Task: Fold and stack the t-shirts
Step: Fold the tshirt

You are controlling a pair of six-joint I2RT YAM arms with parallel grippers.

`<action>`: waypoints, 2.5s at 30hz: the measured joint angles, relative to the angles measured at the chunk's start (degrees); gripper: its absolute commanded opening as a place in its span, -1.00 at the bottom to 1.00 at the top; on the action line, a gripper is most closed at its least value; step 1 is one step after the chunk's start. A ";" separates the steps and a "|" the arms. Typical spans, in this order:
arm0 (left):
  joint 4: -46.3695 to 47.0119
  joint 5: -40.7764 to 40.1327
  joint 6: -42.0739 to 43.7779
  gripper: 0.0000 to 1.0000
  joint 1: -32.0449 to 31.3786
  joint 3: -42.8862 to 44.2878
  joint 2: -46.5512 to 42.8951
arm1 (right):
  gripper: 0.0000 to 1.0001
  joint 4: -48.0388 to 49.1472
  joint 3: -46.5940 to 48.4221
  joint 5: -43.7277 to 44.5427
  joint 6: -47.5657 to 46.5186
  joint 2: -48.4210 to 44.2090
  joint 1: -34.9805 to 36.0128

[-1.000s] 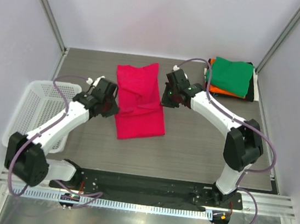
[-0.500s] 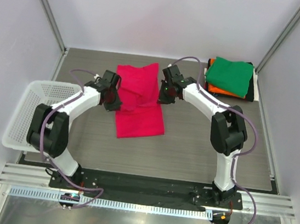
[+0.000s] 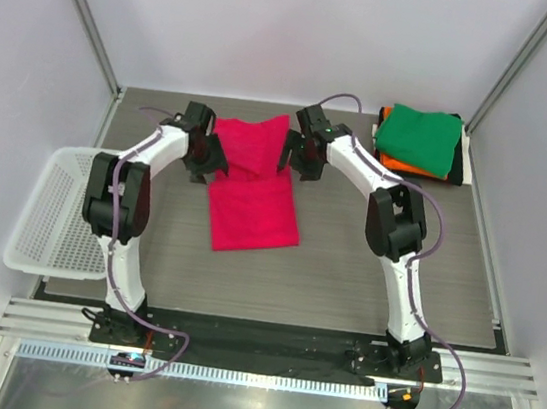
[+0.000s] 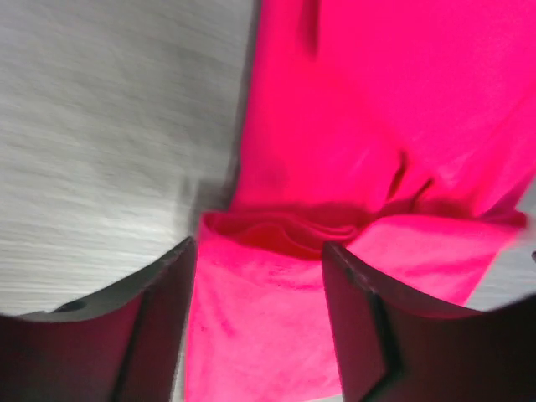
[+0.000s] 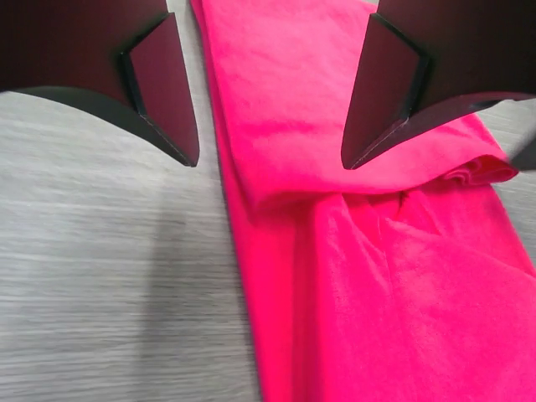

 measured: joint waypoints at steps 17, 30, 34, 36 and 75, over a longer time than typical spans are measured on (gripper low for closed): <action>-3.76 0.04 1.25 0.48 1.42 -15.28 -23.67 | 0.43 3.37 -25.35 0.42 -0.74 -21.22 9.18; 1.53 2.25 -6.16 0.44 -7.74 -40.83 -39.47 | 0.14 13.57 -49.44 -5.55 -0.48 -30.34 5.99; 3.50 2.34 -7.98 0.42 -8.70 -43.32 -40.48 | -0.27 17.90 -53.37 -7.10 0.02 -30.32 5.84; 4.94 2.40 -9.03 0.40 -8.98 -44.70 -40.94 | -0.37 19.58 -54.95 -8.15 0.50 -30.32 5.62; 17.84 1.29 -15.28 0.00 -9.29 -55.58 -44.68 | -0.69 28.89 -60.52 -13.05 0.57 -31.74 3.65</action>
